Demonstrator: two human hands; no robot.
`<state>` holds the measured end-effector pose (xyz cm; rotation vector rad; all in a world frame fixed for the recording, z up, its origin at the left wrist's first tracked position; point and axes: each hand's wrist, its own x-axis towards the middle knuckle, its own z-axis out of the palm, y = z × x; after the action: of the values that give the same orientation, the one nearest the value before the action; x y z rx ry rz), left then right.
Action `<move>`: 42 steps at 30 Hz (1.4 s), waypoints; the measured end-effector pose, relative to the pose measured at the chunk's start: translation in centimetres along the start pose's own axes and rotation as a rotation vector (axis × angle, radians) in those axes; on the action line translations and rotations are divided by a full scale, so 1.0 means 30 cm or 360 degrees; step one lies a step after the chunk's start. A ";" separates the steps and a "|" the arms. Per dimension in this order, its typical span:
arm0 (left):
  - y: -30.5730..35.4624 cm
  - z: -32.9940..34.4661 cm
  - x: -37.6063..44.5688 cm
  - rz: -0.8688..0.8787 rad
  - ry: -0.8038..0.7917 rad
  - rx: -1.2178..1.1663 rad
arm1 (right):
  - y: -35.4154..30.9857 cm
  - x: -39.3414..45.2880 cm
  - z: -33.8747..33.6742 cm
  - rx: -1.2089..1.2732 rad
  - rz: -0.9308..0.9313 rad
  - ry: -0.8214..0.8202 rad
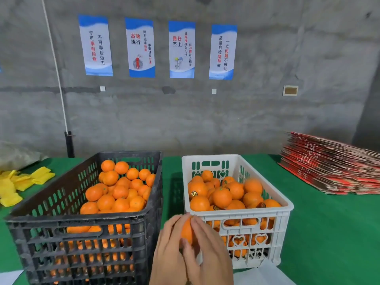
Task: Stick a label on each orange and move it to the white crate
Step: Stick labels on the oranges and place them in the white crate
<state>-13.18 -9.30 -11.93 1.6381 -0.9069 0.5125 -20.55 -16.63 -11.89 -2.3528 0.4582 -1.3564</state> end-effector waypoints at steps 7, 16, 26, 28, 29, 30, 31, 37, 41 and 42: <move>0.079 0.200 0.404 0.0276 -0.0345 0.0193 | 0.097 0.413 -0.123 -0.0096 0.0166 0.0076; -0.021 0.119 0.674 0.0127 -0.0571 0.0654 | 0.085 0.605 0.031 0.0036 0.0075 -0.0162; -0.573 -0.375 0.871 -0.0589 -0.0879 0.1288 | -0.182 0.691 0.473 0.0187 -0.0129 -0.0735; -0.690 -0.425 0.893 -0.0767 -0.0967 0.1331 | -0.199 0.722 0.555 0.0179 -0.0126 -0.0801; -0.743 -0.442 0.905 -0.0852 -0.0996 0.1356 | -0.204 0.737 0.593 0.0181 -0.0116 -0.0830; -0.791 -0.452 0.923 -0.0923 -0.1009 0.1384 | -0.206 0.756 0.630 0.0186 -0.0104 -0.0856; -0.837 -0.459 0.944 -0.0983 -0.1005 0.1398 | -0.206 0.774 0.664 0.0190 -0.0090 -0.0883; -1.026 -0.411 1.099 -0.0937 -0.0954 0.1290 | -0.163 0.867 0.825 0.0191 -0.0010 -0.0981; -1.117 -0.331 1.145 -0.1082 -0.1072 0.1308 | -0.125 0.902 0.882 0.0273 0.0087 -0.1010; -1.135 -0.314 1.147 -0.1133 -0.1083 0.1302 | -0.119 0.905 0.891 0.0292 0.0113 -0.1009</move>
<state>35.64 -8.10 -5.06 2.8107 -0.5036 -0.2511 16.13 -21.60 -2.14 -2.4119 0.2101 -0.5350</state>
